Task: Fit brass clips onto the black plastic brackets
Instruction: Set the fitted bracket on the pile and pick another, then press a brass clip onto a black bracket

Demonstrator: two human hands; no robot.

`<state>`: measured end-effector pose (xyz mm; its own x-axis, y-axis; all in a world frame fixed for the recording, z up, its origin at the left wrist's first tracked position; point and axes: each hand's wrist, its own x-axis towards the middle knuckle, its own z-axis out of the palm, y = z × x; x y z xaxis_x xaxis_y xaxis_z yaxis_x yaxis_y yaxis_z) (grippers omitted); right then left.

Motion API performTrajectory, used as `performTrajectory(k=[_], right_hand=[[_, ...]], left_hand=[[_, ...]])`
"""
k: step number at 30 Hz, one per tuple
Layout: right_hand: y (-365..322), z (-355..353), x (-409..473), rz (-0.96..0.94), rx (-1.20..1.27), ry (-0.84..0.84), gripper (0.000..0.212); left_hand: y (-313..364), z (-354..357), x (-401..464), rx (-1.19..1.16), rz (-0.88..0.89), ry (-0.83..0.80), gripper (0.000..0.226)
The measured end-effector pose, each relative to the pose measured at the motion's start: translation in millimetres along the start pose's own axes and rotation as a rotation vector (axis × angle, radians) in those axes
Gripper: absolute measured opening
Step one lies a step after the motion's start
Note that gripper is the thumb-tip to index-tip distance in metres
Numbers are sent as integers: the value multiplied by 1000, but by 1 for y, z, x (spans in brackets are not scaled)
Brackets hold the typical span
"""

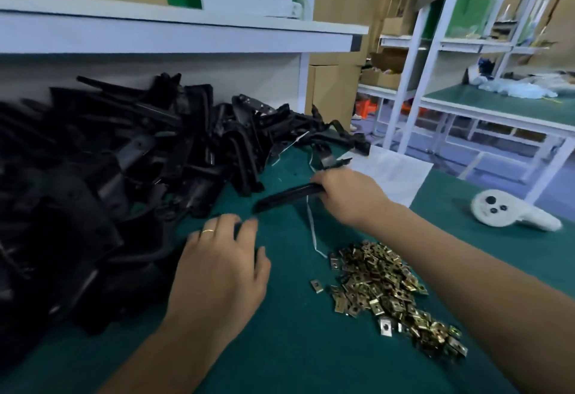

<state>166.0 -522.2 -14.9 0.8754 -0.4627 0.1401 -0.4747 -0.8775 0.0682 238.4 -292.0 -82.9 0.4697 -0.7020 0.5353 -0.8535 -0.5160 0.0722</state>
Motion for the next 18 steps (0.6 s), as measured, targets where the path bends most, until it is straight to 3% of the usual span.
performTrajectory(k=[3,6,9,11,12,15,16,18], right_hand=[[-5,-19,-17,-79,64,222,16],[-20,-51,-45,-209,309,20,34],[-25,-62,-63,-334,343,-165,26],[-22,-60,-67,-460,644,-318,11],[-19,-57,-67,-496,837,-391,14],[-4,-39,-59,-424,1269,-453,45],[4,-33,-54,-364,1310,-403,47],[20,-23,-47,-292,1101,-273,31]], left_hand=[[7,-4,5,-32,42,90,63],[22,-9,6,60,131,229,69],[31,-7,1,134,229,449,60],[32,-6,0,78,251,392,66],[30,-6,1,31,220,317,71],[22,-8,4,-85,21,146,76],[20,-9,5,-102,-21,105,76],[18,-7,7,-69,-61,39,72]])
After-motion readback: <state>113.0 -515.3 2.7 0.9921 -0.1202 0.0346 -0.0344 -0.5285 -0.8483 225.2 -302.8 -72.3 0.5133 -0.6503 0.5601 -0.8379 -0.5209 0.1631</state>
